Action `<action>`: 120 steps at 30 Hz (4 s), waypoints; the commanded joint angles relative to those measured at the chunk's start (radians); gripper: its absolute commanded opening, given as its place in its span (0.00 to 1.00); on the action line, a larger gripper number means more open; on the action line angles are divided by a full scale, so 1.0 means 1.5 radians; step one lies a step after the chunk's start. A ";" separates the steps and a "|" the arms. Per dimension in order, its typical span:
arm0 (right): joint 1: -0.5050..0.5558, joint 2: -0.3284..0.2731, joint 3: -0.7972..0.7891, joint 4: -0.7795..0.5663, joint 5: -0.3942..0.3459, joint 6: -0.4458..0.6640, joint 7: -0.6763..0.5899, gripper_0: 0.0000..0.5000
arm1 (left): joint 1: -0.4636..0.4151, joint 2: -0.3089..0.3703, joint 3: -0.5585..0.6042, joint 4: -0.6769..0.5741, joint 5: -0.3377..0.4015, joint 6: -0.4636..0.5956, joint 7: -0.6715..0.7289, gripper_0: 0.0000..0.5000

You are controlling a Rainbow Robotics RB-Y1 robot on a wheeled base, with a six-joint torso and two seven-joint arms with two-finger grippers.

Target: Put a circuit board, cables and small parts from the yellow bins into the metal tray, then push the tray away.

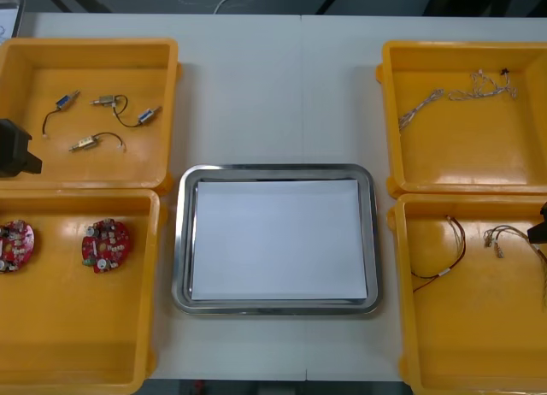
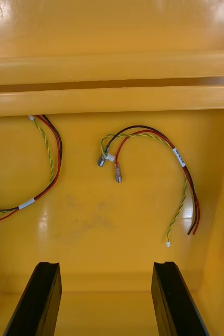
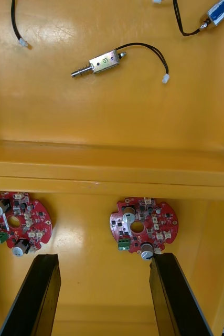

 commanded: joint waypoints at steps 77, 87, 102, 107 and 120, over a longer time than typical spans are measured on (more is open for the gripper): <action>0.010 0.357 0.020 -0.036 0.316 0.002 -0.699 1.00 | 0.342 -0.165 0.197 -0.192 -0.179 -0.111 -0.150 1.00; 0.060 0.373 0.057 -0.036 0.341 -0.016 -0.700 1.00 | 0.332 -0.187 0.187 -0.114 -0.178 -0.153 -0.148 1.00; 0.086 0.394 0.085 -0.029 0.373 -0.076 -0.705 1.00 | 0.348 -0.197 0.177 -0.050 -0.158 -0.227 -0.155 1.00; 0.085 0.394 0.094 -0.003 0.374 -0.113 -0.705 1.00 | 0.359 -0.197 0.176 -0.031 -0.142 -0.255 -0.163 1.00; 0.087 0.394 0.114 0.045 0.375 -0.164 -0.706 1.00 | 0.403 -0.197 0.164 0.004 -0.114 -0.325 -0.189 1.00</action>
